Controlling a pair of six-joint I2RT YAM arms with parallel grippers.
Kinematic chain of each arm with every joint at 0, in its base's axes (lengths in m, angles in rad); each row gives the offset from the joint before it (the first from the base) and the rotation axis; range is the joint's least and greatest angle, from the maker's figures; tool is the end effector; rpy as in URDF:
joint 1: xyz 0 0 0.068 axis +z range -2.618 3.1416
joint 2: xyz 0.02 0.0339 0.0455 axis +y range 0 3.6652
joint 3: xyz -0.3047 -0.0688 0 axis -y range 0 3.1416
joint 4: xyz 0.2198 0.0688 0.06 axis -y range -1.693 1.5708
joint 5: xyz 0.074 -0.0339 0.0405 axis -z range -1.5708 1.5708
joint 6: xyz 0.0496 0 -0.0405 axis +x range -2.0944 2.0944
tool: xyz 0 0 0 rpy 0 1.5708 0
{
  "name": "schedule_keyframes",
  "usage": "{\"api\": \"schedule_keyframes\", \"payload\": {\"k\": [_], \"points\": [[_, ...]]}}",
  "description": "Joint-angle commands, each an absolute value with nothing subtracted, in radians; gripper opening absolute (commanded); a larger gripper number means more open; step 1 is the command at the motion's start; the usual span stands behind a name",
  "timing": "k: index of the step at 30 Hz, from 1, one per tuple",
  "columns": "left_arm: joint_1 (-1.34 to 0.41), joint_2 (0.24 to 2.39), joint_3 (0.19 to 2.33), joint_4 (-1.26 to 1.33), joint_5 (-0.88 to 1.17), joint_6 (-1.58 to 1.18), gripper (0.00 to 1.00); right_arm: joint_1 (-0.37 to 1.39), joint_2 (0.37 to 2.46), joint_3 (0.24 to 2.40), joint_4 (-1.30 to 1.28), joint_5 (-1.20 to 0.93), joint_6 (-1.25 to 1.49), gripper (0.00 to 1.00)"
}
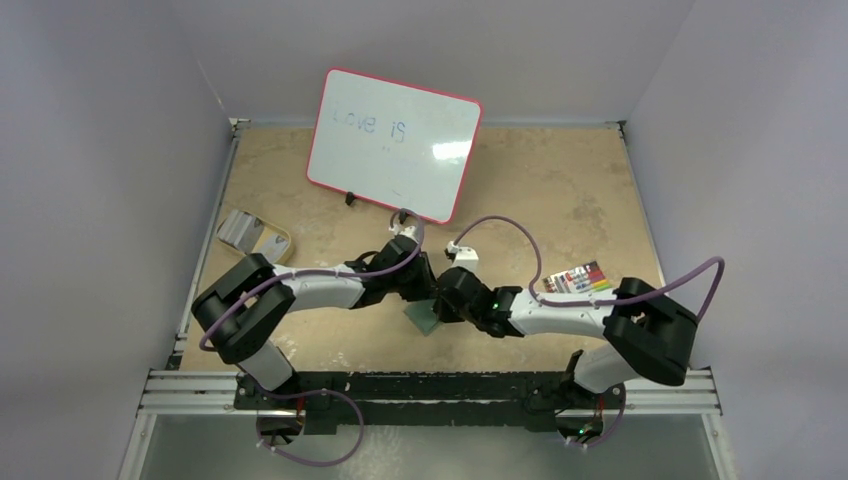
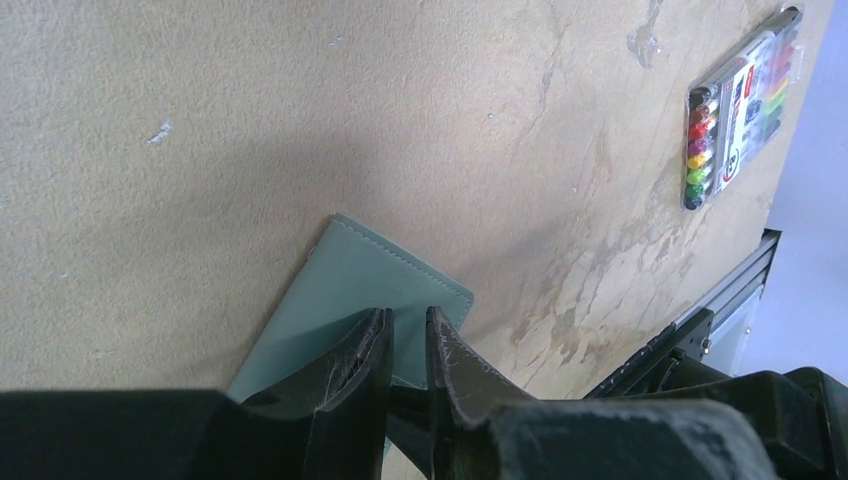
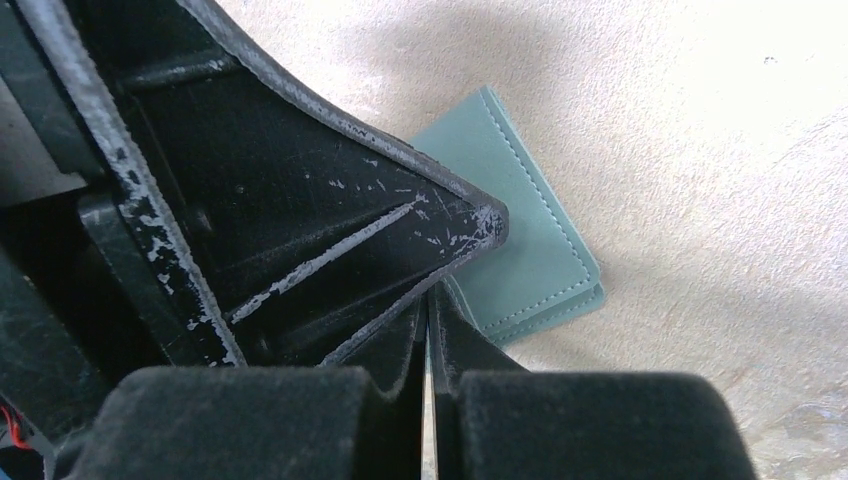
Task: Put the credit cards into the card holder
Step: Close the card holder at the center of the board.
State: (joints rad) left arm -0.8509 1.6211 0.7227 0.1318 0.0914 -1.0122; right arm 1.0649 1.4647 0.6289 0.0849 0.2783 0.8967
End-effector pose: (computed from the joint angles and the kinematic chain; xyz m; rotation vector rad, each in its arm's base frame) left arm 0.1997 -0.2346 0.1976 -0.1573 2.5661 -0.9474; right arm 0.1421 0.2284 0.2106 -0.0556 2.3848 0.6743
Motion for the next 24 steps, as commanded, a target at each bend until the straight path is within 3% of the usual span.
{"api": "schedule_keyframes", "payload": {"k": [1,5,7,11,17,19,24], "points": [[-0.851,1.585,0.715,0.112,0.066,-1.019,0.18,1.109,1.572,0.596,-0.062,0.206,0.922,0.00],[-0.811,1.512,0.720,0.059,0.039,-1.002,0.21,1.109,1.557,0.639,-0.117,0.219,0.926,0.00],[-0.722,1.409,0.719,-0.019,0.026,-0.967,0.25,1.101,1.467,0.709,-0.211,0.323,0.898,0.01],[-0.650,1.276,0.756,-0.140,-0.022,-0.903,0.30,1.072,1.325,0.757,-0.254,0.376,0.851,0.13],[-0.635,1.152,0.912,-0.382,-0.147,-0.783,0.44,1.024,1.088,0.807,-0.288,0.401,0.800,0.40],[-0.635,1.102,0.968,-0.441,-0.185,-0.759,0.51,1.023,1.017,0.838,-0.314,0.438,0.794,0.53],[-0.635,1.001,1.062,-0.530,-0.213,-0.694,0.57,1.023,0.863,0.922,-0.397,0.519,0.798,0.89]]}}
